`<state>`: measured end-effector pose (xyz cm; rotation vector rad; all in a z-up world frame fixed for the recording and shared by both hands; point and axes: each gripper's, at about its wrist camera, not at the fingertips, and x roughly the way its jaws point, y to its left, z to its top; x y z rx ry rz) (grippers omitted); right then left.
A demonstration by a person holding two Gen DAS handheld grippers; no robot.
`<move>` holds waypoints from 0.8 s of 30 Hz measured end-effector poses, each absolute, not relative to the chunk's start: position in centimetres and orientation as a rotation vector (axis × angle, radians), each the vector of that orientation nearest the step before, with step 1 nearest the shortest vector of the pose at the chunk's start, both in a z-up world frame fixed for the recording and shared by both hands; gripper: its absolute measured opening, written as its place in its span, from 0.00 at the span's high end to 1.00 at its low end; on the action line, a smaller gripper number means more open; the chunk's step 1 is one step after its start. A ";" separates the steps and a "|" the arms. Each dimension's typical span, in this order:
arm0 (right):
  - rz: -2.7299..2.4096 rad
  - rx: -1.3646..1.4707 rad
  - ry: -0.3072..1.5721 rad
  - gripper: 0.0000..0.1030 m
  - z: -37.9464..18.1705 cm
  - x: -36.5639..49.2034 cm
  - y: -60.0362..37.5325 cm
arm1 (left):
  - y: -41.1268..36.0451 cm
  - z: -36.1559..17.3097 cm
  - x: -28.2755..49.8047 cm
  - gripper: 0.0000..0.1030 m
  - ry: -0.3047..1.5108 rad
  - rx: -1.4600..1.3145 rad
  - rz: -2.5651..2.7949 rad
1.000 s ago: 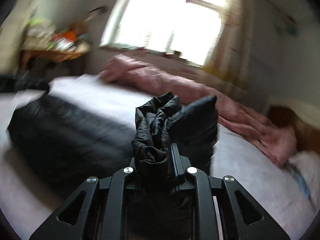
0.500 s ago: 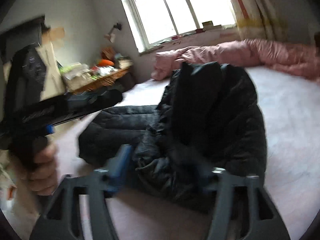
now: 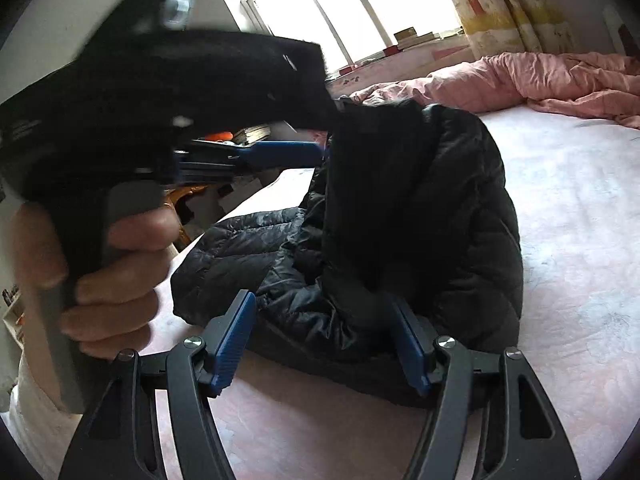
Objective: Fold large clothes
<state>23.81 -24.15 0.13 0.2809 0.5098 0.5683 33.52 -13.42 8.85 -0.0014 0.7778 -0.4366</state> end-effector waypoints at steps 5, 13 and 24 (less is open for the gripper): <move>0.465 0.289 0.441 0.34 1.3 22.9 -25.1 | -11.9 8.9 32.8 0.95 0.705 0.040 -0.385; 0.250 0.356 0.445 0.22 0.3 24.1 -27.5 | -8.6 6.8 34.2 0.95 0.717 0.028 -0.273; 0.281 0.269 0.663 0.17 -3.1 27.6 -25.1 | -7.7 -1.1 37.2 0.94 0.803 0.101 -0.173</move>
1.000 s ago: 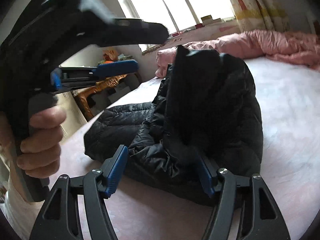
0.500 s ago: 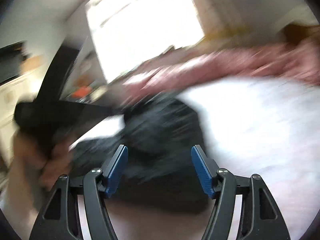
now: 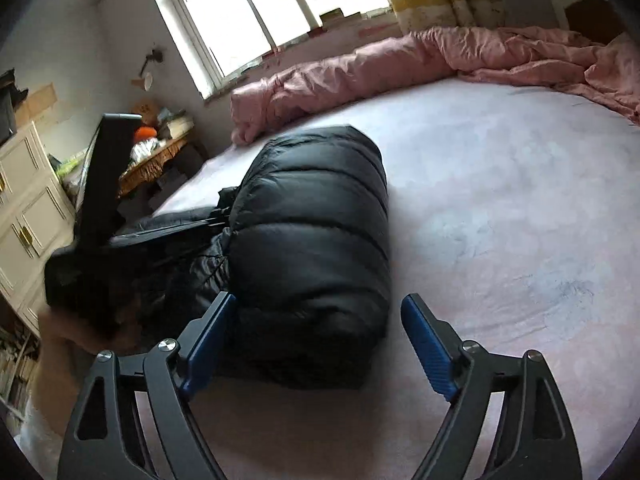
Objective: Fold large clothes
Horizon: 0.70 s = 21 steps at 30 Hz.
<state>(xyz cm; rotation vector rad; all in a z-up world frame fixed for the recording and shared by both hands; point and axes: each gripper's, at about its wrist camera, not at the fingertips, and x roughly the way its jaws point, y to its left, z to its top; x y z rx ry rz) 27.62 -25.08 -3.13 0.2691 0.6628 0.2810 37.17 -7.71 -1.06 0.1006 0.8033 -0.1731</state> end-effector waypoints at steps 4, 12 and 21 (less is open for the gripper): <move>0.261 0.241 0.673 0.16 -3.3 27.8 -24.7 | -8.2 -2.0 36.5 0.94 0.772 0.133 -0.153; 0.231 0.179 0.641 0.16 -2.5 27.0 -23.7 | -7.4 -2.6 36.2 0.94 0.734 0.086 -0.168; 0.268 0.245 0.678 0.16 -3.1 28.2 -24.7 | -7.2 -2.0 35.7 0.92 0.706 0.075 -0.196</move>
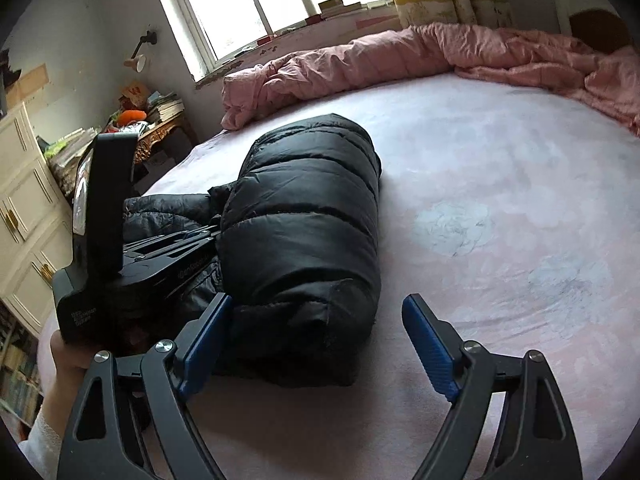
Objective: Fold large clothes
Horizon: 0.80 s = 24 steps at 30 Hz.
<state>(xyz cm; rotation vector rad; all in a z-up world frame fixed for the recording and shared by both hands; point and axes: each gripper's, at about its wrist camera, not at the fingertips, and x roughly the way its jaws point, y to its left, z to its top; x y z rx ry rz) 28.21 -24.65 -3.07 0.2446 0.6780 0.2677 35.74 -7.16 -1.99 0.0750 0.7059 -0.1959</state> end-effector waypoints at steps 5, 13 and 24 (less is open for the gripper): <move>0.233 0.237 0.689 0.17 -3.3 28.4 -24.5 | -3.4 1.0 31.1 0.48 0.502 -0.067 -0.204; 0.087 0.014 0.463 0.16 0.6 26.4 -22.4 | 2.2 2.4 25.2 0.51 0.513 -0.068 -0.136; 0.193 -0.043 0.750 0.15 1.8 34.3 -18.5 | 14.9 -4.8 24.2 0.09 0.809 -0.632 -0.057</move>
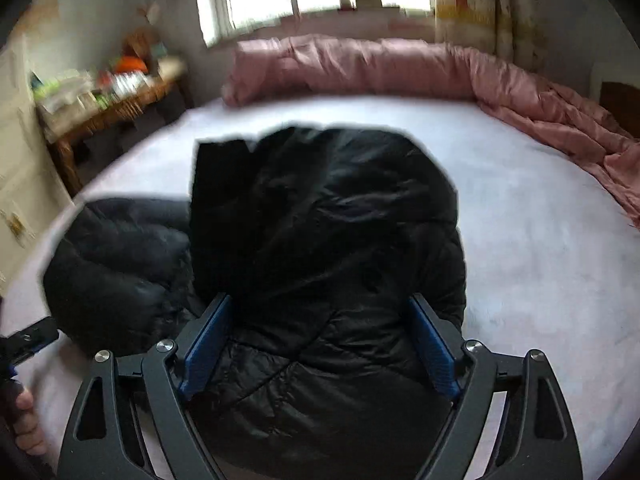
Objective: Fold large clothes
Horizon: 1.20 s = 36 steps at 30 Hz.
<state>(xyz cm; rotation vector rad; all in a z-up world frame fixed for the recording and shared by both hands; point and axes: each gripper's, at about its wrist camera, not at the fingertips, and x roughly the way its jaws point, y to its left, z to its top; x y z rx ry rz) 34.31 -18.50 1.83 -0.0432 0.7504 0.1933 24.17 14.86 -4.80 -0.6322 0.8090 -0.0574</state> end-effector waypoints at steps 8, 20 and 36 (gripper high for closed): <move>0.181 -0.077 0.798 0.13 1.2 35.2 -17.6 | 13.7 -4.6 28.2 0.01 0.752 -0.658 -0.142; 0.204 -0.152 0.795 0.11 1.4 36.0 -16.8 | 7.7 4.4 27.5 0.82 0.422 -0.477 -0.299; 0.397 0.089 0.790 0.10 0.7 34.5 -24.0 | -9.0 7.1 28.5 0.82 0.485 -0.209 -0.526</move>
